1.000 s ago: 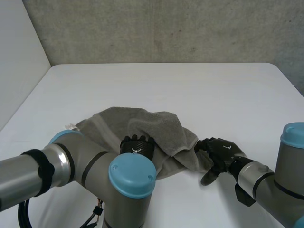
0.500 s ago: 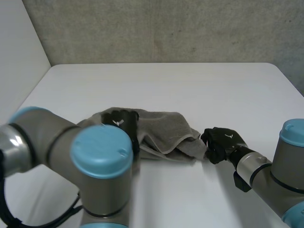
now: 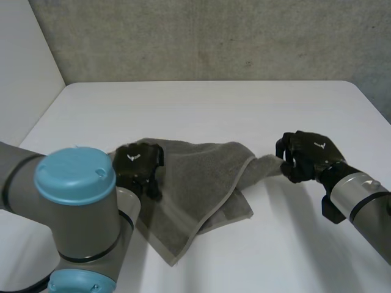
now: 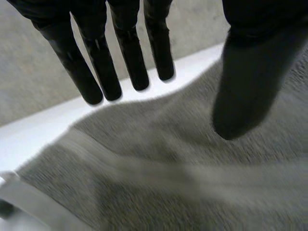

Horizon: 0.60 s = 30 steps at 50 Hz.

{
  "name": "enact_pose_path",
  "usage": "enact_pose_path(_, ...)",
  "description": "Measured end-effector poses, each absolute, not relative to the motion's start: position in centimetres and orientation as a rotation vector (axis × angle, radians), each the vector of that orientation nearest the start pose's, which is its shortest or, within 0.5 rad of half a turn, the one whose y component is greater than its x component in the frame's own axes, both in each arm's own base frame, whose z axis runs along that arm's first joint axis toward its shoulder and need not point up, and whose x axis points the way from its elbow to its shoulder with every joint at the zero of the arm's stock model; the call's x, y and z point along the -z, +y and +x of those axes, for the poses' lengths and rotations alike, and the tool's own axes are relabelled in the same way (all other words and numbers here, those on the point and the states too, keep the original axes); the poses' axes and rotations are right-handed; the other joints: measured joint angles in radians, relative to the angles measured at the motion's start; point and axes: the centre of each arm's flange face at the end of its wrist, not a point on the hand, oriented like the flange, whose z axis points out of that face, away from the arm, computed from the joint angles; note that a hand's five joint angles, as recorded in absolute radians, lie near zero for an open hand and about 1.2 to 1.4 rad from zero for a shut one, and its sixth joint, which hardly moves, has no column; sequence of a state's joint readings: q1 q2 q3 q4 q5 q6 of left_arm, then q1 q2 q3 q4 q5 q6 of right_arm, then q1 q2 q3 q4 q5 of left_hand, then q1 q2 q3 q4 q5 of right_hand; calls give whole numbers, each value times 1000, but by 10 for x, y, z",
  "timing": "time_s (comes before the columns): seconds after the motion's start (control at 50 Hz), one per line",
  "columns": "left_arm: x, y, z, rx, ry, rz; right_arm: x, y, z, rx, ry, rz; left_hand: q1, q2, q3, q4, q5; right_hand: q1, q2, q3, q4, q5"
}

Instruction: Fold the towel.

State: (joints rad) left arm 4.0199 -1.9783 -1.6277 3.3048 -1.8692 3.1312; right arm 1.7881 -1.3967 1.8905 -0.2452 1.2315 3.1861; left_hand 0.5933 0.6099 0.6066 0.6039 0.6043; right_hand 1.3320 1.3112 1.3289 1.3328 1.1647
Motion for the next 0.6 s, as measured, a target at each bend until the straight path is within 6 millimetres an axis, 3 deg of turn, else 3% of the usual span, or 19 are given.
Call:
enact_pose_path(0.06, -164, -193, -303, 1937, 2624, 652, -180, -250, 222, 1588, 2143, -479, -274, -284, -293, -288, -298, 0, 0, 0, 0, 0)
enact_pose_path(0.1, -162, -188, -306, 1930, 2633, 675, -176, -250, 222, 1574, 2151, -483, -305, -324, -328, -319, -344, 0, 0, 0, 0, 0)
enact_pose_path(0.34, -158, -144, -332, 1971, 2761, 743, -165, -249, 222, 1536, 2184, -488, -312, -332, -341, -322, -361, 0, 0, 0, 0, 0)
enact_pose_path(0.6, -117, -142, -363, 1928, 2751, 750, -157, -245, 223, 1503, 2205, -493, -307, -320, -326, -319, -317, 0, 1, 0, 0, 0)
